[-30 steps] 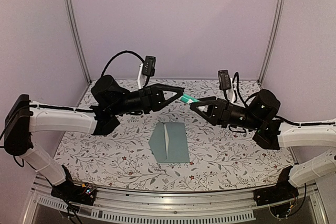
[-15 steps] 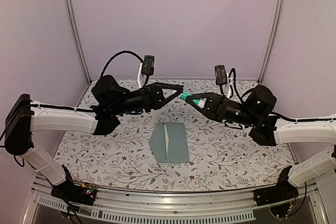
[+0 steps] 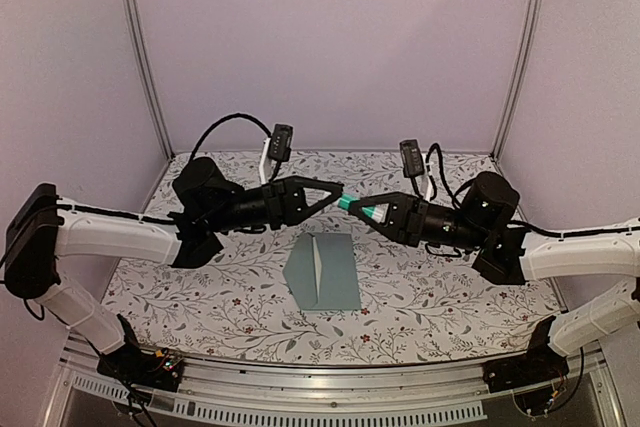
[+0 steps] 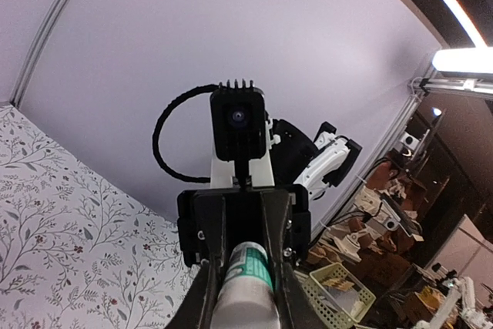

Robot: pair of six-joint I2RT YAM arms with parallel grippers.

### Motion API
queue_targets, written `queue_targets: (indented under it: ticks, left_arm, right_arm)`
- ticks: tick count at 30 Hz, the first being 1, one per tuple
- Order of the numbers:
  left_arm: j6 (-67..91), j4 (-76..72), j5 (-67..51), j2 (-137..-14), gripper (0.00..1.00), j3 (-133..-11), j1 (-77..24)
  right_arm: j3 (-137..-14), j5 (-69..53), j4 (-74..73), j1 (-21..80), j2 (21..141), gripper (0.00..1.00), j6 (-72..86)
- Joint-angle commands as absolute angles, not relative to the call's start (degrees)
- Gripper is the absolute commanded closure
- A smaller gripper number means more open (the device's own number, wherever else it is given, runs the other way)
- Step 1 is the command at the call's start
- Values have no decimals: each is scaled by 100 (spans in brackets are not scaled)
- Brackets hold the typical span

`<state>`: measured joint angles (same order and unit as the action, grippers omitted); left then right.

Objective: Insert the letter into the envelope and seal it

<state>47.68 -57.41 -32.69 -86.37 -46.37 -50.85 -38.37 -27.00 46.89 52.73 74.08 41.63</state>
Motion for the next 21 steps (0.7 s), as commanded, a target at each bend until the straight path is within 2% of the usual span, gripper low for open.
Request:
queue_targets:
  ticks: [1,15,18,21]
  left_arm:
    - [4983,-6037,-3044,-8380,100,-4438,-4638]
    - [5000,-5829,-2966,-8004,100,-4033,-4310]
    - [4742,-5066,-2934,-7709,100,-3938,-4176]
    - [4091,-3596,-2504,-7350,100,-4021,-4140]
  right_arm:
    - [-3610,-2657,4847,5238,6983,100,4123]
    - [-3466,-2520,4391,5238,6753,100,4015]
    - [-3551,-2357,3888,5238,6649,100,3891]
    - [-3677,-2055,3188,5238,6534,100,3717]
